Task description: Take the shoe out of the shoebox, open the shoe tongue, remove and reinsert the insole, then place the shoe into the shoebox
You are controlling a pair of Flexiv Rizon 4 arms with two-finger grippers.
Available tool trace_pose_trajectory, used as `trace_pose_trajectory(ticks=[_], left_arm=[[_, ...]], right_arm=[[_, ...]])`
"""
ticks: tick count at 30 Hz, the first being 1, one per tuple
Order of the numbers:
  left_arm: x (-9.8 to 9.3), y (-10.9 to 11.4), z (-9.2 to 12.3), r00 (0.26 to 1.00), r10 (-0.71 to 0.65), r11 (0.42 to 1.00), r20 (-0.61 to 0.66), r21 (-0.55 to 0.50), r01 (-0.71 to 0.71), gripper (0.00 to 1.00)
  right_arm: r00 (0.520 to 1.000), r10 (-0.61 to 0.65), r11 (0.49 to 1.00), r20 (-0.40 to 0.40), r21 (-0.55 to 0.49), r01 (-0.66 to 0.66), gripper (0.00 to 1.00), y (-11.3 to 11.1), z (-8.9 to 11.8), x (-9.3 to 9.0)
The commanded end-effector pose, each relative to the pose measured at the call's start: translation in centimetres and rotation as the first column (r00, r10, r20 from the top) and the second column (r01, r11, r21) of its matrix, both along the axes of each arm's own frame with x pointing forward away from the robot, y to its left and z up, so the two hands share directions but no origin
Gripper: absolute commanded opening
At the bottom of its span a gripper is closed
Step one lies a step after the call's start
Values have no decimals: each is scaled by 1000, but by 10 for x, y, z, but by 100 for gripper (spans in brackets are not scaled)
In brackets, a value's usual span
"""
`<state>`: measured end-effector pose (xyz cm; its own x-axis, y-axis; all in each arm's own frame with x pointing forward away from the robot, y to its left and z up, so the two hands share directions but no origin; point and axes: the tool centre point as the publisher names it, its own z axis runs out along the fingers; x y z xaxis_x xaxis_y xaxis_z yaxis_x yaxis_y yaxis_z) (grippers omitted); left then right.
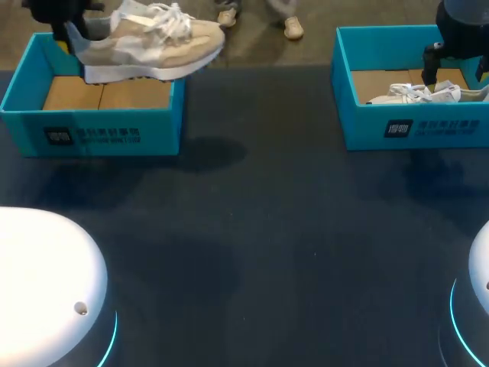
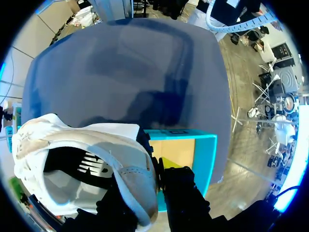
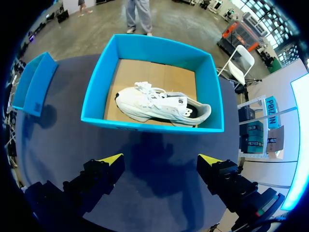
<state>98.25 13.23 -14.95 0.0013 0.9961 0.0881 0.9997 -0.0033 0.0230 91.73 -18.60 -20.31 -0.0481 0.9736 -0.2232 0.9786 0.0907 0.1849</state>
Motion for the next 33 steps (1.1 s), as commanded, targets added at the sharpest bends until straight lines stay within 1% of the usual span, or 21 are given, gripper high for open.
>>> trace_pose_trajectory(ticks=[1, 5, 7, 11, 16, 25, 29, 32, 33], left_arm=[[-15, -19, 0, 996, -31, 999, 84, 33, 28, 0], [-27, -35, 1, 996, -38, 999, 78, 21, 36, 0], [-35, -43, 0, 996, -29, 999, 79, 37, 26, 0], [-52, -58, -2, 998, -37, 998, 55, 53, 34, 0], [-78, -73, 1, 997, -65, 997, 49, 44, 63, 0], [-123, -87, -3, 999, -42, 998, 1, 40, 42, 0], [-143, -95, -9, 998, -45, 999, -32, 14, 45, 0], [-154, -99, -14, 998, -37, 999, -49, -18, 36, 0], [-157, -101, -15, 998, -22, 1000, -56, -5, 22, 0]], right_arm=[[1000, -1, 1000, 2, -1, 1, 100, 0, 0, -1], [1000, -1, 1000, 2, -1, 1, 100, 0, 0, -1], [1000, -1, 1000, 2, -1, 1, 100, 0, 0, -1], [1000, -1, 1000, 2, -1, 1, 100, 0, 0, -1], [1000, -1, 1000, 2, -1, 1, 100, 0, 0, -1], [1000, -1, 1000, 2, -1, 1, 100, 0, 0, -1], [1000, -1, 1000, 2, -1, 1, 100, 0, 0, -1], [1000, -1, 1000, 2, -1, 1, 100, 0, 0, -1], [1000, -1, 1000, 2, -1, 1, 100, 0, 0, -1]])
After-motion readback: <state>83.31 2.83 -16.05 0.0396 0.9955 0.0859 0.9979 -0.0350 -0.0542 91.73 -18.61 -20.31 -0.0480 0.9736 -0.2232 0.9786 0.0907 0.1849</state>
